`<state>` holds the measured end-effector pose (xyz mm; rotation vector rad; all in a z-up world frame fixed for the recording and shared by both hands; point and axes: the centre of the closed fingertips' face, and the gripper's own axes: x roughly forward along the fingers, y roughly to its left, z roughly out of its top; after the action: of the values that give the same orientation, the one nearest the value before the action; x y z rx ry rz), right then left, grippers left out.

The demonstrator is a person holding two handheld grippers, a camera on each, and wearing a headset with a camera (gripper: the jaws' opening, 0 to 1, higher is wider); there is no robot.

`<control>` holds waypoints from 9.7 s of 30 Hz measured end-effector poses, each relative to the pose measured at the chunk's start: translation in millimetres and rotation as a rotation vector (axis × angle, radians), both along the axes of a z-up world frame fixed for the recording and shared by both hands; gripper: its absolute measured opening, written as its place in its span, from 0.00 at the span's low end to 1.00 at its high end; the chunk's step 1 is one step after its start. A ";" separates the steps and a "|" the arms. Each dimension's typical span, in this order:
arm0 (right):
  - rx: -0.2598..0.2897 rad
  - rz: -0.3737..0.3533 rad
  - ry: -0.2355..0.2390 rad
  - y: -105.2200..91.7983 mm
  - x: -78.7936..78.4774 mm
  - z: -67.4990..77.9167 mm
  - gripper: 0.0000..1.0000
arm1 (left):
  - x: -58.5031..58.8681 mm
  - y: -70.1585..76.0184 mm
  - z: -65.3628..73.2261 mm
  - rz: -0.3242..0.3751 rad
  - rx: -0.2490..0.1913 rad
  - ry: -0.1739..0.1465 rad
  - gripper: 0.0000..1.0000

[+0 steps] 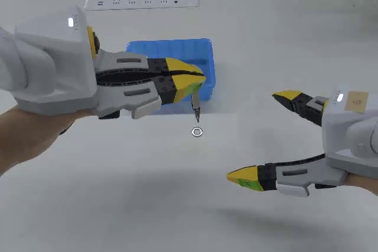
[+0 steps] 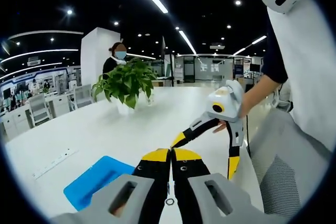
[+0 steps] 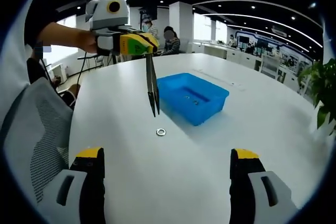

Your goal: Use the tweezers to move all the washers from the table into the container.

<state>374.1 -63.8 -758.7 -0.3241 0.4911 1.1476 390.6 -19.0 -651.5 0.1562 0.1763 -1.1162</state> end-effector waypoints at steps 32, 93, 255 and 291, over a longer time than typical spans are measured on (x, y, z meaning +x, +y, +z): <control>0.079 0.037 0.117 27.2 -20.5 -15.9 1.00 | 8.5 2.1 -43.8 -0.058 0.060 0.041 0.04; 0.143 0.559 0.045 87.8 5.7 -16.0 0.09 | 3.4 1.6 -51.0 -0.100 0.108 0.067 0.05; 0.046 0.563 -0.100 146.9 98.8 29.3 0.07 | 73.6 64.5 6.4 -0.003 0.043 0.008 0.06; -0.158 0.621 -0.334 112.3 20.6 83.2 0.07 | -11.4 72.3 30.9 -0.150 0.276 -0.174 0.06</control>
<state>394.7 48.5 -675.5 -0.8305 0.1825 1.6173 379.1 53.3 -620.7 0.5184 0.1646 -1.2173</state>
